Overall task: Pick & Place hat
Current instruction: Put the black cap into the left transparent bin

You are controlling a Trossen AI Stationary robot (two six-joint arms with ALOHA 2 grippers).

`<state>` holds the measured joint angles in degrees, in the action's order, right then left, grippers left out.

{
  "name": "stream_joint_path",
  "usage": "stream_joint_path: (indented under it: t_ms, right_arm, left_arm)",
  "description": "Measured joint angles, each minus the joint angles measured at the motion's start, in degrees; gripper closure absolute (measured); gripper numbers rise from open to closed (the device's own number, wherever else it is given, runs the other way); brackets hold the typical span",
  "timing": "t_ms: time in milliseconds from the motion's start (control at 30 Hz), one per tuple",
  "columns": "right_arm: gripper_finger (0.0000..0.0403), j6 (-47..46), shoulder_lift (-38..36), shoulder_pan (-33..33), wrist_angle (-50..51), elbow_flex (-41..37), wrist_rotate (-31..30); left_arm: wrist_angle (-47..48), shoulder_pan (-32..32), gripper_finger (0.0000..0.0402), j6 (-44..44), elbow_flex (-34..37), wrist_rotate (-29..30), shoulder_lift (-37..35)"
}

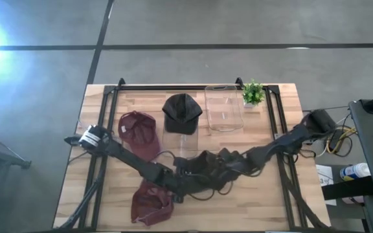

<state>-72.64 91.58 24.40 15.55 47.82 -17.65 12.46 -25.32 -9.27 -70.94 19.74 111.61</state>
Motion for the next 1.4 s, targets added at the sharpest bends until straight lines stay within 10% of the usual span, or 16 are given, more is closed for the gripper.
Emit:
stream_joint_path:
  t_ms: [633, 1067, 1400]
  right_arm:
    - [0.0168, 20.4, 19.3, -5.3, -0.1, 18.0, 10.4]
    - [0.0168, 36.8, 10.9, -4.9, 7.5, 19.5, 7.0]
    - [0.0168, 55.2, 3.3, -5.3, 12.6, 14.0, 5.8]
  left_arm:
    - [-1.4, -0.5, 0.0235, -3.3, 0.1, 9.8, -0.3]
    - [13.8, -1.3, 0.0235, -1.3, 0.0, 12.3, -12.3]
    - [13.5, -4.5, 0.0235, -7.0, 0.0, -2.4, -11.2]
